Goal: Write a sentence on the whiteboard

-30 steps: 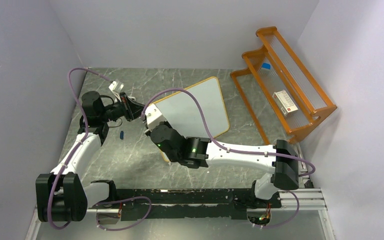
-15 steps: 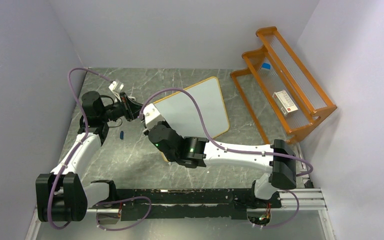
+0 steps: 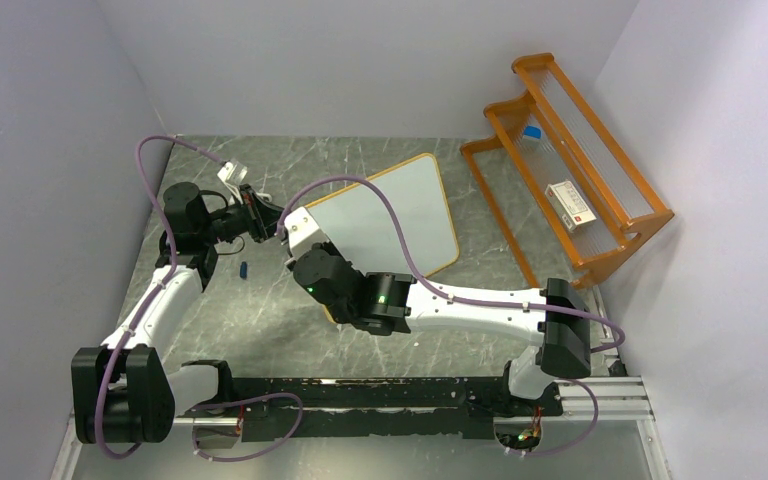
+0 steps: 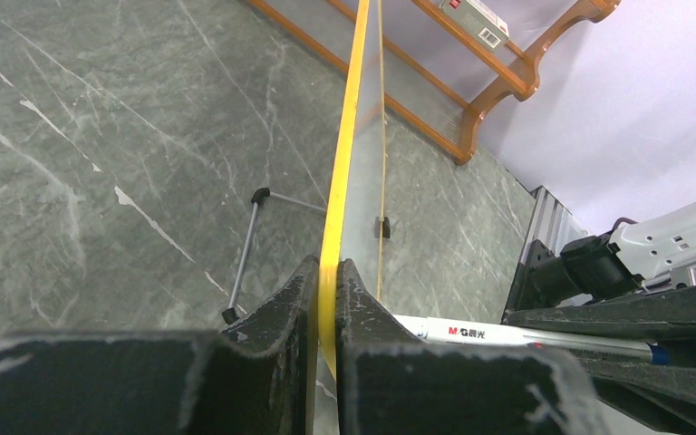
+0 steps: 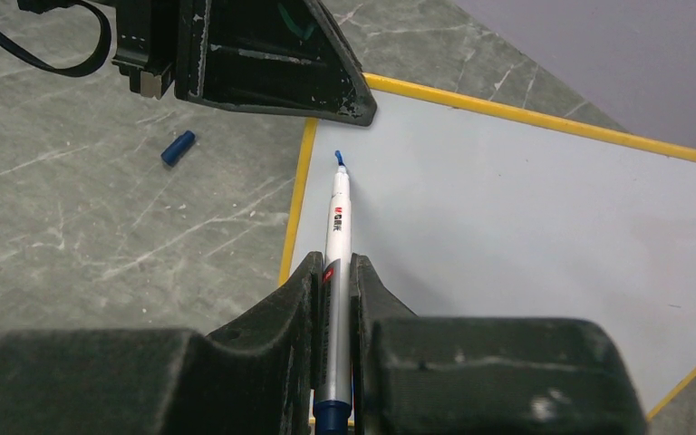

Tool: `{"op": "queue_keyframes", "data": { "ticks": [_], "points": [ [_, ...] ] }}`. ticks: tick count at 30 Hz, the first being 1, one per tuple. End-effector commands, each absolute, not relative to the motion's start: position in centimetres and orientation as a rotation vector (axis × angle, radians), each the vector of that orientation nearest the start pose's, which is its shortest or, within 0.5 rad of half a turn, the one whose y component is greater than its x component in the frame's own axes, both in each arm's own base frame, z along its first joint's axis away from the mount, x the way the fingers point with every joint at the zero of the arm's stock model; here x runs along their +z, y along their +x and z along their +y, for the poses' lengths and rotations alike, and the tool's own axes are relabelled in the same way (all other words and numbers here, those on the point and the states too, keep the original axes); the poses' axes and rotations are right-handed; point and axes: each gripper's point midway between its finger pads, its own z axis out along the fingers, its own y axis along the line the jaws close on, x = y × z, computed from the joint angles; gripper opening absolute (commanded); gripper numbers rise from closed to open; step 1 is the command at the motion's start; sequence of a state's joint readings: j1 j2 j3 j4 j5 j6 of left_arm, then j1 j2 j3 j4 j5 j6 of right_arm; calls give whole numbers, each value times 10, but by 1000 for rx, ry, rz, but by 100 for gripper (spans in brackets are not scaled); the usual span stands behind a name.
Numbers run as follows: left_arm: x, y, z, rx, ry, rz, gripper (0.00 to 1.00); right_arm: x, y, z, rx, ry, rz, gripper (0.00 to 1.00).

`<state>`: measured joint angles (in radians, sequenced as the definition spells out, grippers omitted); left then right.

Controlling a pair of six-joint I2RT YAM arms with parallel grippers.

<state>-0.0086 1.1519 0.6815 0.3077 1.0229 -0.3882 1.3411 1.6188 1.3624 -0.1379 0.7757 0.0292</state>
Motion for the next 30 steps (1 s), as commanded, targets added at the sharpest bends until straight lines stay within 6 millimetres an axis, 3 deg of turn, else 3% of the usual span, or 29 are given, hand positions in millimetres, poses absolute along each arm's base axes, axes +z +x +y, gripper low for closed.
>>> {"op": "queue_keyframes", "data": {
  "ticks": [1, 30],
  "points": [
    [221, 294, -165, -1181, 464, 1788, 5, 257, 223, 414, 180, -687, 1738, 0],
    [221, 294, -164, -1178, 456, 1790, 5, 231, 207, 399, 184, -720, 1849, 0]
  ]
}}
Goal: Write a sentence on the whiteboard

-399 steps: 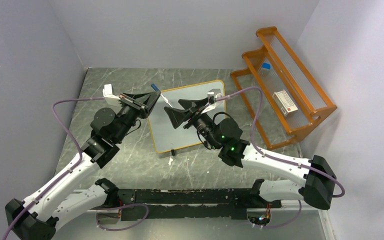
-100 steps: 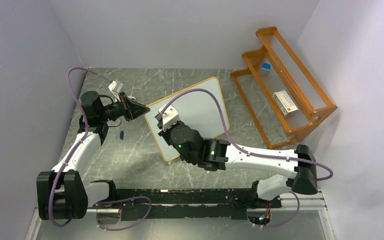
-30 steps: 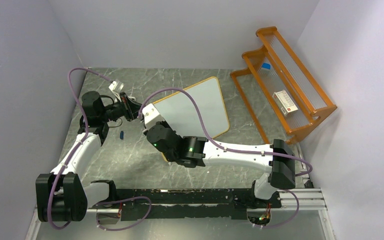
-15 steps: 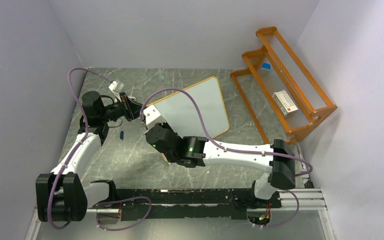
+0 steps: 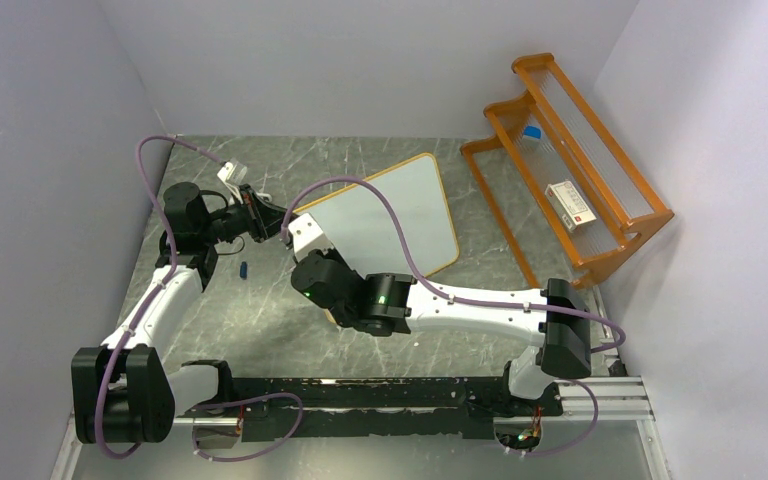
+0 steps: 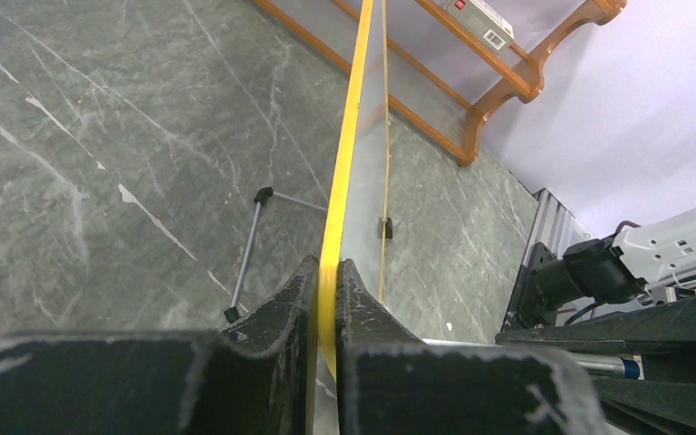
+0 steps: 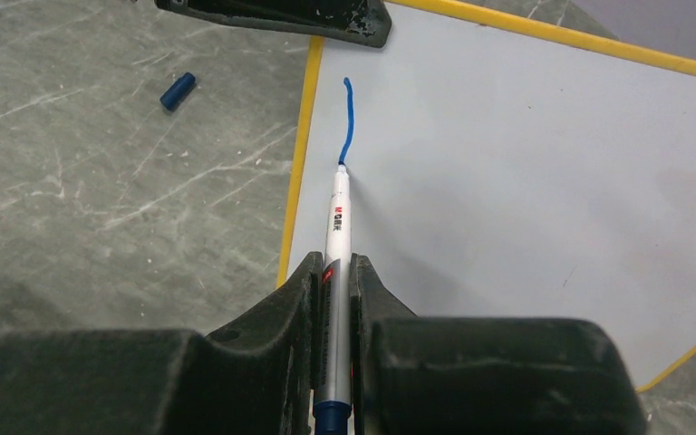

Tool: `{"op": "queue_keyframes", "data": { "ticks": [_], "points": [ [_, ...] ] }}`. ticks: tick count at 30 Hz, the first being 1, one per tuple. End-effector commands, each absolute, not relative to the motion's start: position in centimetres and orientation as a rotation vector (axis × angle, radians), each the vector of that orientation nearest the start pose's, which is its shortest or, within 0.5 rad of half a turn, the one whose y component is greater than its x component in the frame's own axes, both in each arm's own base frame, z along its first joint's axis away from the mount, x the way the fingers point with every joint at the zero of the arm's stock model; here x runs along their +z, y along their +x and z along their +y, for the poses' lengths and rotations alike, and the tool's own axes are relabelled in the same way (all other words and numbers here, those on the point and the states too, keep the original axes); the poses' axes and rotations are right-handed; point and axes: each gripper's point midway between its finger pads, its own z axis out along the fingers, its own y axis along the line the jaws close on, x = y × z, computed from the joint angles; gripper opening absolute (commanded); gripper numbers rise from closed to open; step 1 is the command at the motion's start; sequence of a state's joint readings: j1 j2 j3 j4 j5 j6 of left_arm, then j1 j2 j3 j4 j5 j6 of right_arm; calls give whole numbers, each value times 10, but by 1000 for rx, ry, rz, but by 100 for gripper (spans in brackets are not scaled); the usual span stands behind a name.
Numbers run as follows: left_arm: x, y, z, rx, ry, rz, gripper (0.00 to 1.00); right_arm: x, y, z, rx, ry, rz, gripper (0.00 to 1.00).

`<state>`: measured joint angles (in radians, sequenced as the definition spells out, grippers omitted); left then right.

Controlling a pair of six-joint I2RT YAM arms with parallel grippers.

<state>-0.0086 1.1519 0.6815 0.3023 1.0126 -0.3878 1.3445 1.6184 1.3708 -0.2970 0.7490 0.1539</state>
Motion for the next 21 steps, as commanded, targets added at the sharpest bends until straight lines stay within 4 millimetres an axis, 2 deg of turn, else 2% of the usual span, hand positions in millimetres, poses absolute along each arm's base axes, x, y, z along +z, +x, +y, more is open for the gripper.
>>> {"op": "queue_keyframes", "data": {
  "ticks": [1, 8, 17, 21],
  "points": [
    [221, 294, -164, -1176, 456, 1789, 5, 229, 207, 398, 180, -723, 1852, 0],
    [221, 294, -164, -1178, 453, 1792, 5, 224, 203, 396, 179, -732, 1867, 0],
    [220, 294, -164, -1177, 453, 1795, 5, 226, 200, 393, 179, -726, 1864, 0],
    [220, 294, -164, -1175, 453, 1795, 5, 240, 199, 395, 220, -699, 1837, 0]
  ]
}}
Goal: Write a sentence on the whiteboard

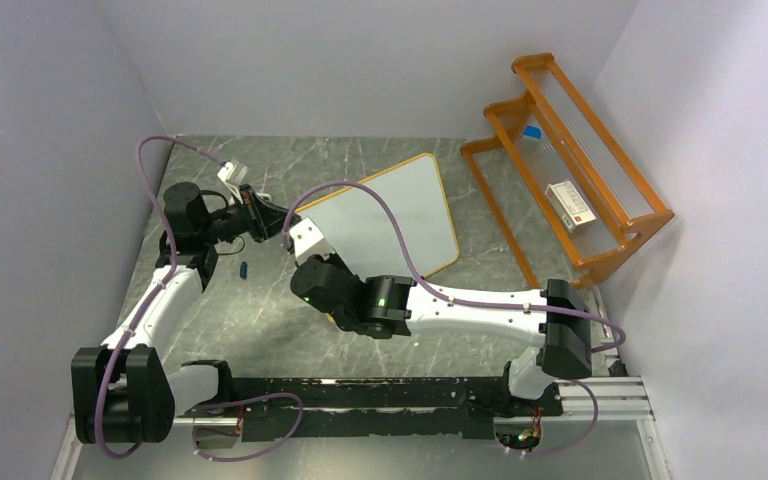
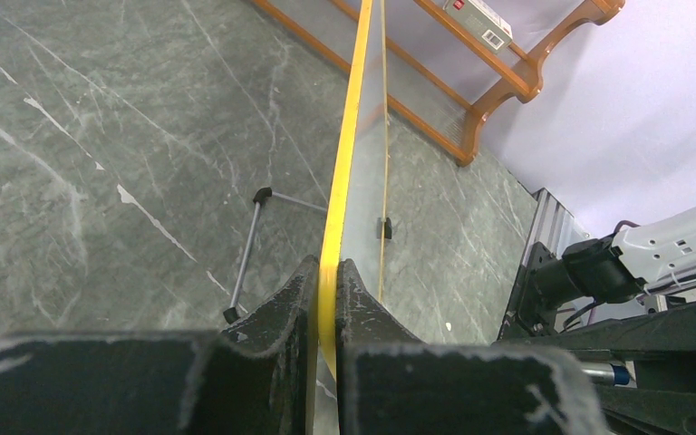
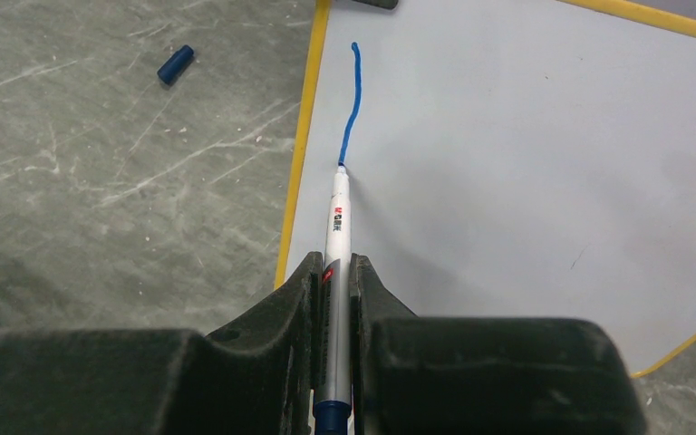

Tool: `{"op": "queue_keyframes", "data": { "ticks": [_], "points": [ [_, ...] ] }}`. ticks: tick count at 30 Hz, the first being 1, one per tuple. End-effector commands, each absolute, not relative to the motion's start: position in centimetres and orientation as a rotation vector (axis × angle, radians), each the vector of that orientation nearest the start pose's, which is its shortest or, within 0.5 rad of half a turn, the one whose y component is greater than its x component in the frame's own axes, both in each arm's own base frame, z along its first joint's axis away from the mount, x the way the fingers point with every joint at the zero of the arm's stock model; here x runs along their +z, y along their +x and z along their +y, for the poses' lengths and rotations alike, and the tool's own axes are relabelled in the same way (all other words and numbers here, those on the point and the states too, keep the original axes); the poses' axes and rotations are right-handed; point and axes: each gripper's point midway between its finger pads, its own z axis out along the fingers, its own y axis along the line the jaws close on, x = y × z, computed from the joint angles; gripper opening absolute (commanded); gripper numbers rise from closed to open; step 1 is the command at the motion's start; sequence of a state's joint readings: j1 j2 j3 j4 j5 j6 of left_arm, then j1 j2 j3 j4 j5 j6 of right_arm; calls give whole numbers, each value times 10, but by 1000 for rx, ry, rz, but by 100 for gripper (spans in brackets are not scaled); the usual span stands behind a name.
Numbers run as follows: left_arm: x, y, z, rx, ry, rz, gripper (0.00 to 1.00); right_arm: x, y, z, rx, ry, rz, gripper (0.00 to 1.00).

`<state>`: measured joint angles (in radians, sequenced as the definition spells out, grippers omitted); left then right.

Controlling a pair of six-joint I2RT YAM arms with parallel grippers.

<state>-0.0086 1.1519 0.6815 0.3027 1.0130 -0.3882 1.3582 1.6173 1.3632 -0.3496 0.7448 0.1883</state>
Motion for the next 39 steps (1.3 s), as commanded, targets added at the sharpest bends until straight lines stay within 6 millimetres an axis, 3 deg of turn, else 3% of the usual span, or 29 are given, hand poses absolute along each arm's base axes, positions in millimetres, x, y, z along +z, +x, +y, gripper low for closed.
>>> {"op": "queue_keyframes", "data": {
  "ticks": [1, 8, 11, 39],
  "points": [
    [219, 294, -164, -1176, 452, 1797, 5, 247, 199, 396, 242, -690, 1824, 0],
    [219, 294, -164, -1174, 453, 1799, 5, 283, 205, 399, 315, -606, 1725, 0],
    [219, 294, -164, -1175, 452, 1799, 5, 287, 209, 400, 309, -588, 1707, 0],
    [217, 294, -166, -1185, 456, 1803, 5, 266, 224, 412, 287, -607, 1725, 0]
  ]
}}
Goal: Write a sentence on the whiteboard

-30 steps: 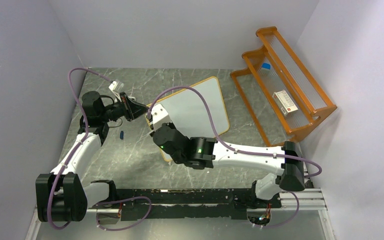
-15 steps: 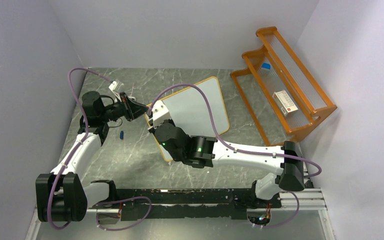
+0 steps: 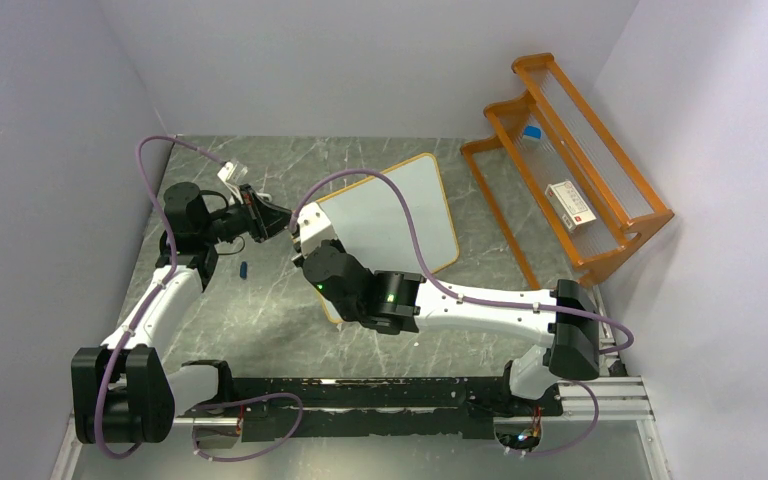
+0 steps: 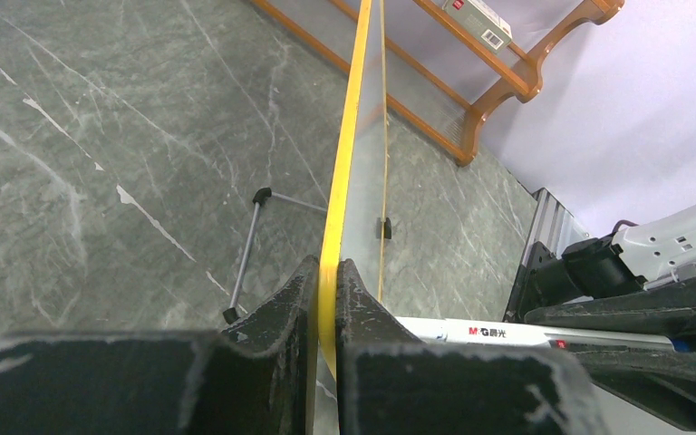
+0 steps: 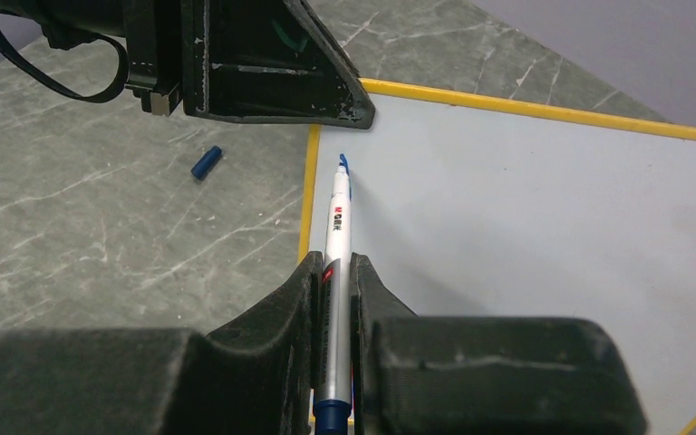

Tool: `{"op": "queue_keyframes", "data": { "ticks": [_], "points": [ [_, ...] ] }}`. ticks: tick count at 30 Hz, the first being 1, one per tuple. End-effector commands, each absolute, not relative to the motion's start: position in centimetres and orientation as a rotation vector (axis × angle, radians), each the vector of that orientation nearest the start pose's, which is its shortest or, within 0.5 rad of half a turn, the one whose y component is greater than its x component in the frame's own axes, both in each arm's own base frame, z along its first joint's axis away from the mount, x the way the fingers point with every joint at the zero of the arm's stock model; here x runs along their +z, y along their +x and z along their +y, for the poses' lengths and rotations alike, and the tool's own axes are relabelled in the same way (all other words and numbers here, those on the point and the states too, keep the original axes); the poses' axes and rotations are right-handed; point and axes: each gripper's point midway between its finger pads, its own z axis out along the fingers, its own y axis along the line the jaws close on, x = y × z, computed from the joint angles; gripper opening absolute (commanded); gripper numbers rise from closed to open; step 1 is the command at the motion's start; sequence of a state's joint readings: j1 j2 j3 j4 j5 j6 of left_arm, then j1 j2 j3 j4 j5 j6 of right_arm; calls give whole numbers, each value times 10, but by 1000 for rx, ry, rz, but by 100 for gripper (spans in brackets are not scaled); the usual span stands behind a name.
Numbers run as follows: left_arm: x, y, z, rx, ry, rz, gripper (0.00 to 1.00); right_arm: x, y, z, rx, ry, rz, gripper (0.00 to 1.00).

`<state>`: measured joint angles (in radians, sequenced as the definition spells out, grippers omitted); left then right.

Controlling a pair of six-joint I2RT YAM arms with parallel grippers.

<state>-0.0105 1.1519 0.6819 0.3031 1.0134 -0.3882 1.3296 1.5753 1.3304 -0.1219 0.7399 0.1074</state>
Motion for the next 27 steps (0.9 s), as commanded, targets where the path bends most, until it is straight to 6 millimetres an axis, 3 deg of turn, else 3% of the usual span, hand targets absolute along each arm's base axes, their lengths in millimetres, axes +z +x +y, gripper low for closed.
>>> {"op": "queue_keyframes", "data": {
  "ticks": [1, 27],
  "points": [
    [218, 294, -166, -1184, 455, 1804, 5, 265, 225, 412, 284, -605, 1726, 0],
    [216, 294, -167, -1189, 460, 1810, 5, 263, 234, 416, 287, -595, 1723, 0]
  ]
}}
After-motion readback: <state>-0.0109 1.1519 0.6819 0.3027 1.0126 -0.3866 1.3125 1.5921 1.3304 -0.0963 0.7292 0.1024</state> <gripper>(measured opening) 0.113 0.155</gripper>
